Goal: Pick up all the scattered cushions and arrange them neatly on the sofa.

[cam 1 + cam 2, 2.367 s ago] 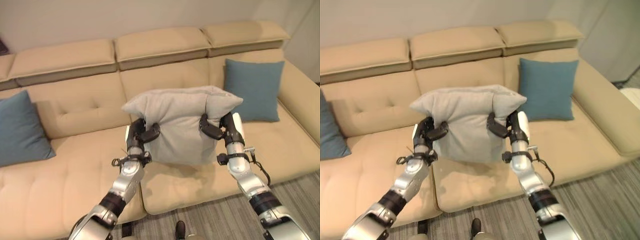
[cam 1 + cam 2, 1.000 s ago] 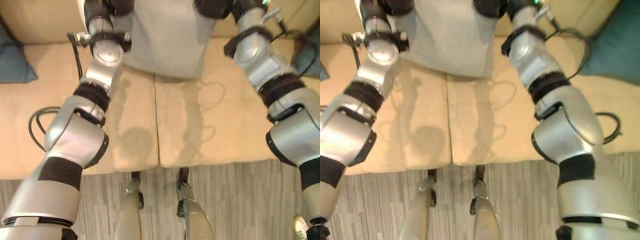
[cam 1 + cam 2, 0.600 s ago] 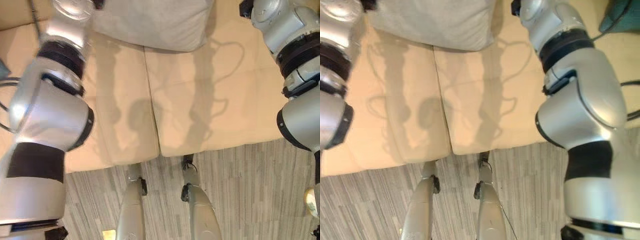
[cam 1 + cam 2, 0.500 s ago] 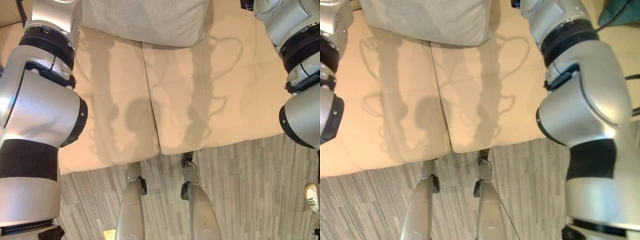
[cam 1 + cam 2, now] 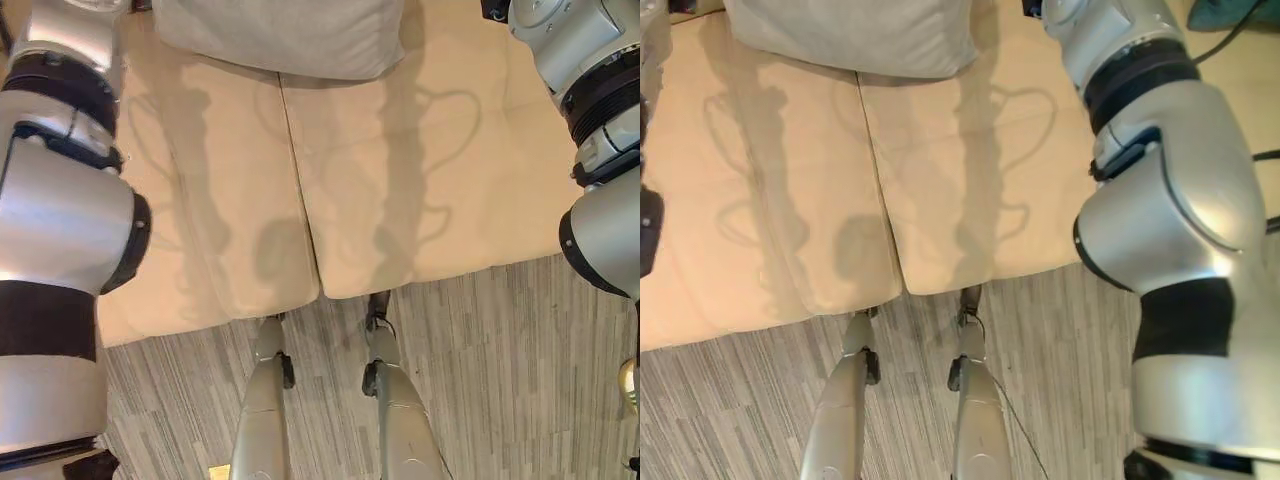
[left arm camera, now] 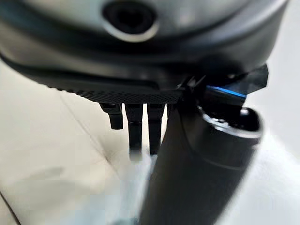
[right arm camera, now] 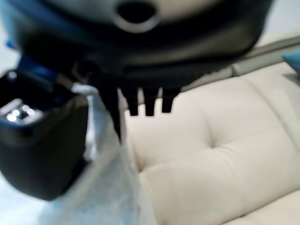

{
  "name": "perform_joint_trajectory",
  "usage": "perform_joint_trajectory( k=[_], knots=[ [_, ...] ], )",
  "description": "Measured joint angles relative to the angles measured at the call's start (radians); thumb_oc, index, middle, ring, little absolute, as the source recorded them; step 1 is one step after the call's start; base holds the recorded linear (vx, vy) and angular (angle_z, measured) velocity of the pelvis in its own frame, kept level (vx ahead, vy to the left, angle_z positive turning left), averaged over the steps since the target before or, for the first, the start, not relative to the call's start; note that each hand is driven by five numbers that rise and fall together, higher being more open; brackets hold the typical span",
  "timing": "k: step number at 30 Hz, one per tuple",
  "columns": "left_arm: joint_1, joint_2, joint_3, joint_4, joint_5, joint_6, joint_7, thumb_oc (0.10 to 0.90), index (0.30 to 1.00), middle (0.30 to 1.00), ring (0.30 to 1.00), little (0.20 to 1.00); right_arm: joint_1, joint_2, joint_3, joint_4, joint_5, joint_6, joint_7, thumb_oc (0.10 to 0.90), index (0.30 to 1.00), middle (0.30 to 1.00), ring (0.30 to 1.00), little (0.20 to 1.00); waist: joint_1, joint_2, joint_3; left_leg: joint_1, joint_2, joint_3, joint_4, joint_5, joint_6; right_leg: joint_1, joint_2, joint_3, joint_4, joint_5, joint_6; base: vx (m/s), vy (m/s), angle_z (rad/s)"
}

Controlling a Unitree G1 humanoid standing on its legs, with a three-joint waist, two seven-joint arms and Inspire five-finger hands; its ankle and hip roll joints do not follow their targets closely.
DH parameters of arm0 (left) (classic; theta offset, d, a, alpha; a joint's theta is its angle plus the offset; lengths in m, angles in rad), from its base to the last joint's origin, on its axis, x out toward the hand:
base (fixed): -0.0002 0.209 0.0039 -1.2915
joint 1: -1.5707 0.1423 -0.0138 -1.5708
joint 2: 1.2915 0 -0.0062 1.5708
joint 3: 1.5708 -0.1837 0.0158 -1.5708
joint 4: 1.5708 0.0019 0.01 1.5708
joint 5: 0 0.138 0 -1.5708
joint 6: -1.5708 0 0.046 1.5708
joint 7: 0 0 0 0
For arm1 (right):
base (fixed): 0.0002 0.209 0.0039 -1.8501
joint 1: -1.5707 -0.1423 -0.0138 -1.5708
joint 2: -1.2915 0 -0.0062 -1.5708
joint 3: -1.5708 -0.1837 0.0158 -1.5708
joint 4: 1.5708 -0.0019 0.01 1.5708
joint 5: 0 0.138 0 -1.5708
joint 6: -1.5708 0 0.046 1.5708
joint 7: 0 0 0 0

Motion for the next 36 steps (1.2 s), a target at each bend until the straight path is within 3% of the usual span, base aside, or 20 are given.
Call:
perform_joint_trajectory(
  k=[4, 15, 16, 21, 24, 25, 26, 30, 34, 36],
  knots=[
    [0.03, 0.048, 0.004, 0.052, 0.0, 0.022, 0.026, 0.8, 0.9, 0.9, 0.9, 0.9, 0.001, -0.034, -0.001, 0.004, 0.011, 0.002, 0.0, 0.8, 0.9, 0.9, 0.9, 0.9, 0.0, 0.0, 0.0, 0.001, 0.002, 0.0, -0.004, 0.0, 0.0, 0.001, 0.002, -0.003, 0.0, 0.0, 0.0, 0.0, -0.002, 0.02],
    [0.051, 0.05, 0.01, 0.048, 0.0, 0.035, 0.029, 0.8, 0.9, 0.9, 0.9, 0.9, 0.006, -0.054, -0.043, 0.005, 0.029, 0.007, -0.004, 0.8, 0.9, 0.9, 0.9, 0.9, 0.016, 0.0, 0.0, 0.02, 0.002, 0.0, -0.008, 0.0, 0.0, 0.019, 0.001, -0.02, 0.0, 0.0, 0.0, 0.0, 0.0, 0.01],
    [0.068, 0.049, 0.008, 0.027, 0.0, 0.03, 0.045, 0.8, 0.9, 0.9, 0.9, 0.9, 0.031, -0.053, -0.158, -0.013, 0.071, -0.003, -0.012, 0.8, 0.9, 0.9, 0.9, 0.9, 0.018, 0.0, 0.0, 0.02, 0.001, 0.001, -0.011, 0.0, 0.0, 0.018, 0.001, -0.02, 0.0, 0.0, 0.0, 0.0, 0.0, 0.0],
    [0.13, 0.051, 0.033, 0.021, 0.001, 0.03, 0.052, 0.8, 0.9, 0.9, 0.9, 0.9, 0.07, -0.065, -0.25, -0.03, 0.266, -0.021, -0.032, 0.8, 0.9, 0.9, 0.9, 0.9, 0.012, 0.0, 0.0, 0.016, -0.006, 0.009, -0.016, 0.0, 0.001, 0.003, -0.006, -0.001, 0.0, -0.002, 0.001, 0.02, 0.001, -0.04],
    [0.248, 0.054, 0.176, -0.047, -0.041, 0.012, 0.064, 0.8, 0.9, 0.9, 0.9, 0.9, 0.229, -0.079, -0.663, -0.224, 0.745, -0.117, 0.024, 0.8, 0.9, 0.9, 0.9, 0.9, 0.012, 0.003, 0.002, 0.026, -0.008, 0.012, -0.018, -0.001, 0.001, 0.014, -0.008, 0.001, 0.0, -0.003, 0.002, 0.02, -0.008, -0.02],
    [0.313, 0.038, 0.205, -0.054, -0.068, -0.002, 0.067, 0.8, 0.9, 0.9, 0.9, 0.9, 0.249, -0.089, -0.697, -0.187, 0.911, -0.139, 0.021, 0.8, 0.9, 0.9, 0.9, 0.9, 0.011, 0.006, 0.003, 0.049, -0.008, 0.012, -0.028, -0.001, 0.001, 0.03, -0.008, 0.0, 0.0, -0.003, 0.003, 0.01, 0.0, 0.03],
    [0.33, 0.03, 0.203, -0.027, -0.072, 0.01, 0.067, 0.8, 0.9, 0.9, 0.9, 0.9, 0.249, -0.101, -0.696, -0.152, 0.967, -0.139, 0.015, 0.8, 0.9, 0.9, 0.9, 0.9, 0.006, 0.006, 0.003, 0.057, -0.009, 0.012, -0.034, -0.001, 0.001, 0.037, -0.008, -0.001, 0.0, -0.003, 0.003, 0.0, 0.0, 0.0],
    [0.391, 0.029, 0.239, 0.014, -0.102, 0.017, 0.066, 0.8, 0.9, 0.9, 0.9, 0.9, 0.268, -0.188, -0.707, -0.098, 1.042, -0.138, 0.015, 0.8, 0.9, 0.9, 0.9, 0.9, -0.008, 0.017, 0.022, 0.082, -0.011, 0.012, -0.034, 0.0, 0.002, 0.062, -0.01, -0.002, 0.0, -0.002, 0.003, 0.0, 0.0, 0.0],
    [0.394, 0.035, 0.247, 0.003, -0.108, 0.01, 0.067, 0.8, 0.9, 0.9, 0.9, 0.9, 0.27, -0.193, -0.709, -0.09, 1.047, -0.141, 0.019, 0.8, 0.9, 0.9, 0.9, 0.9, -0.007, 0.027, 0.022, 0.113, -0.006, 0.018, -0.036, -0.002, 0.004, 0.086, -0.008, 0.001, 0.0, -0.005, 0.003, 0.02, -0.014, -0.07],
    [0.485, 0.069, 0.373, -0.118, -0.11, -0.031, 0.04, 0.8, 0.9, 0.9, 0.9, 0.9, 0.358, -0.232, -0.76, -0.19, 1.04, -0.142, 0.047, 0.8, 0.9, 0.9, 0.9, 0.9, -0.008, 0.03, 0.023, 0.128, -0.005, 0.022, -0.038, -0.002, 0.004, 0.098, -0.008, 0.002, 0.0, -0.016, -0.001, 0.05, -0.043, -0.01]
  ],
)
